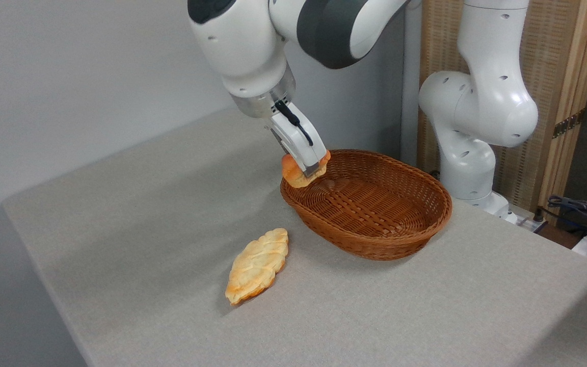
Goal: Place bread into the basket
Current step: 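Lift the orange bun and carry it over the wicker basket, then open the gripper to release the bun into the basket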
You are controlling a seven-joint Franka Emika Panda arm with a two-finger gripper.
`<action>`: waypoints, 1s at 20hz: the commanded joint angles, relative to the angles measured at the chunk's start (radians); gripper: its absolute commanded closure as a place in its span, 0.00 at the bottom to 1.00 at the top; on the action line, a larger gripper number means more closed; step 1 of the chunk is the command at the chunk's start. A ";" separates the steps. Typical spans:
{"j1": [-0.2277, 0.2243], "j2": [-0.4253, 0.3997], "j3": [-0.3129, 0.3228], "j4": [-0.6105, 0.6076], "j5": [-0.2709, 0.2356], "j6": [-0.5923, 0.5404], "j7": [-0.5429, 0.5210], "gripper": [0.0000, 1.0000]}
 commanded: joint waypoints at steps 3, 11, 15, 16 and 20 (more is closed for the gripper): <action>-0.104 0.000 0.010 -0.083 0.062 -0.025 -0.036 0.00; -0.135 0.056 0.008 -0.107 0.063 -0.026 -0.031 0.00; -0.137 0.060 0.008 -0.093 0.065 -0.020 -0.031 0.00; -0.137 0.060 0.008 -0.079 0.065 -0.020 -0.030 0.00; -0.134 0.057 0.016 0.023 0.094 -0.012 -0.030 0.00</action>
